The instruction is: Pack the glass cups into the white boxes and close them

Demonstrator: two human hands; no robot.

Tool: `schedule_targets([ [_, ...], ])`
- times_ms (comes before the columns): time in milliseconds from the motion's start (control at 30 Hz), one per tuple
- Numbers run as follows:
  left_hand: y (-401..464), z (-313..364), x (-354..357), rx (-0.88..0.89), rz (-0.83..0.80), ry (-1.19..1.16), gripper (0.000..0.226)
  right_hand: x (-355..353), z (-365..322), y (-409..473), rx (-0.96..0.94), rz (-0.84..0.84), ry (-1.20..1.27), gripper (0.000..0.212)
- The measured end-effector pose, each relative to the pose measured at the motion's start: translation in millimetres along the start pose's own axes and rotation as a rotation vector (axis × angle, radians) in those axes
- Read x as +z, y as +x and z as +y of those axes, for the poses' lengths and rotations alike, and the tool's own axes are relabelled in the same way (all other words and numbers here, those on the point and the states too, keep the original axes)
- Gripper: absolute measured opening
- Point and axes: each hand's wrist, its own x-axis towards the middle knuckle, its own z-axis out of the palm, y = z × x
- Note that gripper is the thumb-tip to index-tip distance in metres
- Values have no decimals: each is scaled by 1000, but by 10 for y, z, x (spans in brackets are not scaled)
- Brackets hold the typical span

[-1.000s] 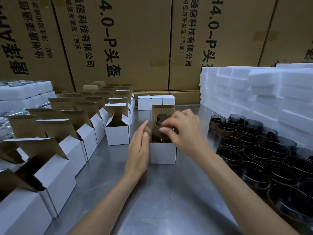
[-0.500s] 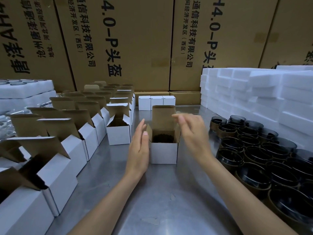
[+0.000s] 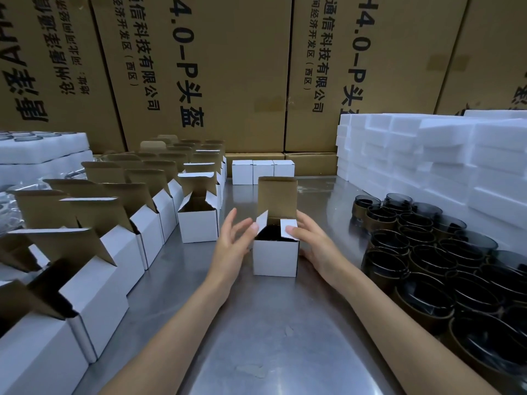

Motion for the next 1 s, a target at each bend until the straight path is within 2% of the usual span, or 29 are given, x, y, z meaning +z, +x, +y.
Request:
schedule_targets([
  [100, 13, 8, -14, -6, -61, -5, 60, 29, -4, 5, 6, 33, 18, 32],
  [167, 25, 23, -16, 2, -99, -13, 49, 41, -4, 12, 2, 57, 2, 21],
  [267, 13, 41, -16, -7, -121, -25, 27, 64, -17, -13, 18, 74, -17, 23],
  [333, -1, 48, -15, -19, -97, -21, 22, 64, -13, -34, 24, 78, -16, 26],
  [433, -12, 40, -23, 0, -113, -26, 20, 63, -21, -69, 37, 70, 34, 29],
  [500, -32, 27, -31, 44, -145, -16, 32, 70, -31, -94, 30, 67, 35, 31],
  [600, -51, -18, -21, 180, -154, 176, 49, 103, -34, -125, -5, 58, -15, 47],
  [667, -50, -32, -8, 209, -109, 250, 49, 123, -26, -134, -31, 52, -49, 56],
  [800, -29, -30, -2, 235, -71, 208, 40, 126, -17, -132, -40, 70, -61, 53],
  [933, -32, -31, -7, 215, -98, 196, 40, 120, -9, -118, -55, 73, -42, 32],
  [1000, -25, -44, -22, 189, -135, 183, 39, 123, -9, -109, -64, 63, -55, 30],
])
